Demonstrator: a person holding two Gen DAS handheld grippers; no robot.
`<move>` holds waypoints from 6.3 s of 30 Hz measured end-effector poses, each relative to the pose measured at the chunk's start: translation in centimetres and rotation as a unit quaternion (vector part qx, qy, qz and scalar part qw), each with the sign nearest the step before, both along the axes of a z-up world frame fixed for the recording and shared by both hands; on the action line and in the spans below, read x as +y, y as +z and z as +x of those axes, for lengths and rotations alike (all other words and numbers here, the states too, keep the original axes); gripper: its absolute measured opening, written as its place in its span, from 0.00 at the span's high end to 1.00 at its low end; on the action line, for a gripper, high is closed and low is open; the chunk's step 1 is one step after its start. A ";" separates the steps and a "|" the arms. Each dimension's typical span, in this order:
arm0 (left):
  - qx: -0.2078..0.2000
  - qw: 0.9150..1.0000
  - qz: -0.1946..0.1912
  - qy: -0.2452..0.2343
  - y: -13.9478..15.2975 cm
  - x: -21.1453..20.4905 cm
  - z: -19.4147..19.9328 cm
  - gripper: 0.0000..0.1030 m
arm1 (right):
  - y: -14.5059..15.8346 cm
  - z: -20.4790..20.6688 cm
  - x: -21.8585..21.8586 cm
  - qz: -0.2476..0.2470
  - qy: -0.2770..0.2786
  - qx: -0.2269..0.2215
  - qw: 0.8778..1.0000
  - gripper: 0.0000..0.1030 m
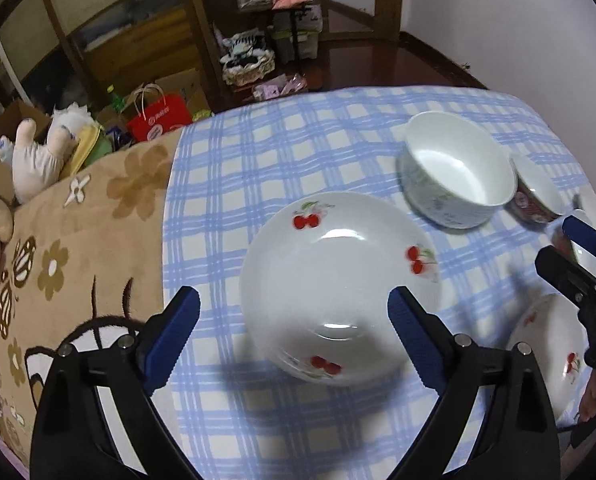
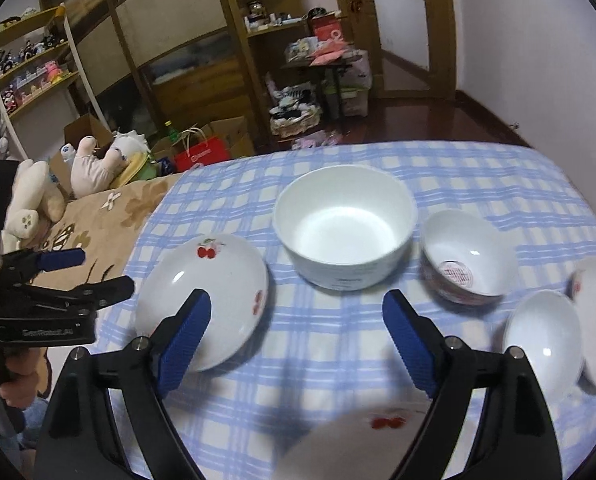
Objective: Organize plates and bowls
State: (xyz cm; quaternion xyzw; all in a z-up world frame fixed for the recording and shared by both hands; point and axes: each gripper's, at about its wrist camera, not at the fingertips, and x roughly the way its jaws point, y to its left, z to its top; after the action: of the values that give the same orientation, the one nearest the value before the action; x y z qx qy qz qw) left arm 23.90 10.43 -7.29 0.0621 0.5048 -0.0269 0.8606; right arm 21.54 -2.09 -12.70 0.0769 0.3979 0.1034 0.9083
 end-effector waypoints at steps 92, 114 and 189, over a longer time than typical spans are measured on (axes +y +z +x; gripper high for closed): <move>0.011 0.995 -0.093 0.026 0.5 -5.1 -6.0 0.74 | 0.2 -4.7 -4.2 0.020 0.001 0.029 0.999 0.87; 0.015 0.995 -0.088 -0.036 1.8 -12.9 -12.1 0.73 | 1.6 -12.9 -10.6 0.002 -0.038 0.025 0.999 0.87; 0.101 0.991 -0.041 -0.083 -7.4 -17.0 -12.0 0.73 | -8.1 -13.3 -14.0 0.013 -0.079 0.131 0.988 0.87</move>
State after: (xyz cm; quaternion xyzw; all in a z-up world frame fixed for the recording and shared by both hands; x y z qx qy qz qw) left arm 11.92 -6.59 -14.65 0.0652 0.5803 -0.1253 0.8021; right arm 8.23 -16.04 -20.77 0.1324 0.5052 0.0254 0.8524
